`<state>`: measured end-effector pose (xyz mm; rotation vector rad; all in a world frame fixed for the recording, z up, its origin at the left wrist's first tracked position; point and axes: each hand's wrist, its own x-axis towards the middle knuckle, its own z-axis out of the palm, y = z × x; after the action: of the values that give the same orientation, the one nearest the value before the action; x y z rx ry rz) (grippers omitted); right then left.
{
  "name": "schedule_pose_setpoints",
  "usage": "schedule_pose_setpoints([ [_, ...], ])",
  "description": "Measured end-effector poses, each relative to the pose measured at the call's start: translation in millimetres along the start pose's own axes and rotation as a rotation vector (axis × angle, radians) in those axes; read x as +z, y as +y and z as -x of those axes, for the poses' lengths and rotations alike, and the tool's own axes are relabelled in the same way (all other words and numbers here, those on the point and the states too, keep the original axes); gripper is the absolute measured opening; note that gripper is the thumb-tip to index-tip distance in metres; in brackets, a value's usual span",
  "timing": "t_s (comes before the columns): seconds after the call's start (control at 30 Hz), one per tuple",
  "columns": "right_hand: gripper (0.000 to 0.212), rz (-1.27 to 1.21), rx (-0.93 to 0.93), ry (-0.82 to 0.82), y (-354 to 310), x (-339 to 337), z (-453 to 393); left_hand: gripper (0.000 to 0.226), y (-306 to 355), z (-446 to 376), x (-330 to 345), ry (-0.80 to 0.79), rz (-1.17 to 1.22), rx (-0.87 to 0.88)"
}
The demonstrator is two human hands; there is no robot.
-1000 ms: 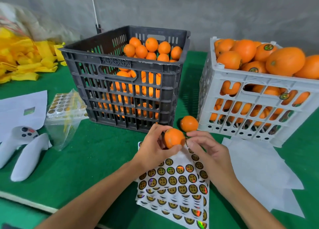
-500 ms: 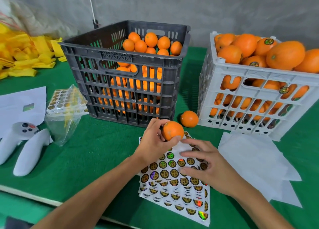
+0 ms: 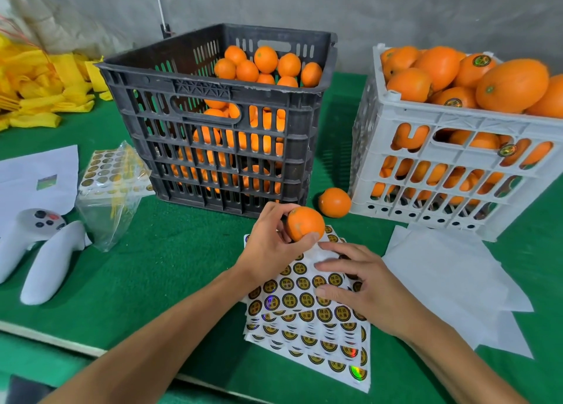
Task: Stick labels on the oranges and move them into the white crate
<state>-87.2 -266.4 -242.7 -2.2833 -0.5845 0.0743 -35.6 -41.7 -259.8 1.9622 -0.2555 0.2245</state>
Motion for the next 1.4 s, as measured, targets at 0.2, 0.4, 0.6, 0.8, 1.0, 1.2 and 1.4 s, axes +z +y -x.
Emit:
schedule_pose_setpoints([
  [0.2, 0.039, 0.051, -0.036, 0.014, -1.3, 1.5, 1.1, 0.056, 1.1, 2.8, -1.4, 0.015, 0.096, -0.043],
  [0.4, 0.029, 0.011, -0.03, 0.009, -0.4, 2.1, -0.4, 0.054, 10.8, 7.4, -4.6, 0.02, 0.203, -0.063],
  [0.6, 0.025, 0.019, -0.015, -0.005, -0.6, 2.6, -4.8, 0.068, 24.4, 15.3, 7.8, 0.036, 0.231, -0.109],
  [0.8, 0.018, -0.017, -0.009, -0.016, -2.9, 2.0, -3.9, 0.071, 25.1, 20.8, 9.5, 0.022, 0.204, -0.123],
  [1.0, 0.008, -0.214, -0.092, 0.062, -13.5, 0.1, 0.0, 0.063, 19.4, 19.8, 7.8, 0.023, 0.18, -0.142],
  [1.2, 0.021, -0.757, 0.105, 0.361, -21.5, -9.0, -15.0, 0.067, 19.9, 19.1, 7.4, -0.01, 0.144, -0.122],
  [1.4, 0.018, -0.527, 0.158, 0.497, -12.4, 8.1, -19.0, 0.063, 18.7, 19.7, 5.0, -0.049, 0.147, -0.081],
])
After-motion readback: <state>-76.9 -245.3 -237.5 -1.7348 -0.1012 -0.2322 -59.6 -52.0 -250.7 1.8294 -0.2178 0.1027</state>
